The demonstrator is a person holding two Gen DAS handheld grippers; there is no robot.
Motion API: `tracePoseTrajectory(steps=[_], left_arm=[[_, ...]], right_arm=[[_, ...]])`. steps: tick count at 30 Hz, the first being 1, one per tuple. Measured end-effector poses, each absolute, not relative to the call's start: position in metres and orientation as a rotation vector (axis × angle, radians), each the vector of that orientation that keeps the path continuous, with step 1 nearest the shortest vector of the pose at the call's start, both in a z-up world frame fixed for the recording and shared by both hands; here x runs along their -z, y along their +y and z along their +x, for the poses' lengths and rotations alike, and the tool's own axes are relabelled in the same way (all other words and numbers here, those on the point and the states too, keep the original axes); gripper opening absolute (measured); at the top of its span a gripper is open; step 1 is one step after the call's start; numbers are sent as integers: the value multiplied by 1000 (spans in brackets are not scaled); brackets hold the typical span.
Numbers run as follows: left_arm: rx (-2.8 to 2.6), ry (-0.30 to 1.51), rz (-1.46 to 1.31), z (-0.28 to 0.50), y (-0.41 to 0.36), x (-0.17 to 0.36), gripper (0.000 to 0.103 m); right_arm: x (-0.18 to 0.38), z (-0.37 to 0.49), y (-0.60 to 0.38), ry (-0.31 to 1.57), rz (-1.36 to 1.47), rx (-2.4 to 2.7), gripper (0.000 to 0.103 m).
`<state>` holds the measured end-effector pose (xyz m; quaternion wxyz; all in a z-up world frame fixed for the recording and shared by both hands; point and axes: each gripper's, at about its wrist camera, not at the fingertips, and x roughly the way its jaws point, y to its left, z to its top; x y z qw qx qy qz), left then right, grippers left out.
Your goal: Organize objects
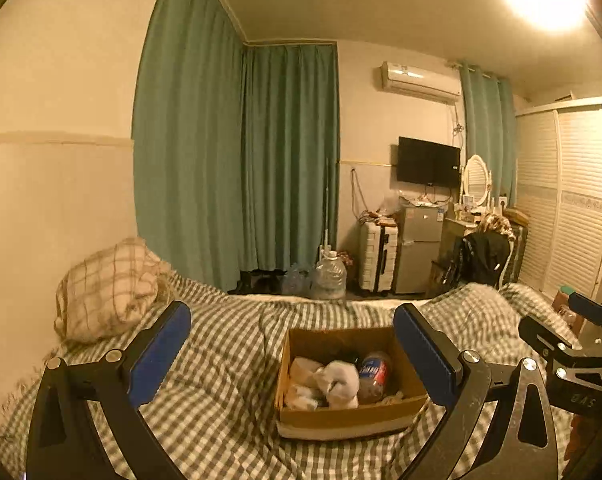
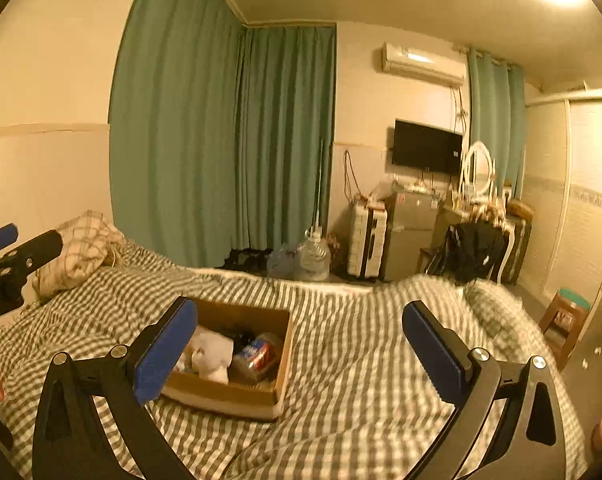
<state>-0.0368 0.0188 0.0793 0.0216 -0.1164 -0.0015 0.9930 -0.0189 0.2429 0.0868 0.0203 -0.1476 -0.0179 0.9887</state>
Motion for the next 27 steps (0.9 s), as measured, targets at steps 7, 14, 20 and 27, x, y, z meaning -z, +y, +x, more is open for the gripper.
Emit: tracePoseTrajectory(steps=[7, 14, 20, 27], left_arm=[[-3082, 78, -477, -48, 24, -16, 103], [-3071, 36, -525, -51, 18, -7, 103], [-3060, 48, -525, -49, 22, -9, 103], [-3053, 61, -534, -49, 23, -7, 103]], right_arm=[[-28, -38, 228, -94, -521, -3058, 103], [-8, -49, 221, -107, -606, -3053, 103], [-13, -46, 222, -96, -601, -3048, 103], [-14, -43, 224, -91, -596, -3048, 103]])
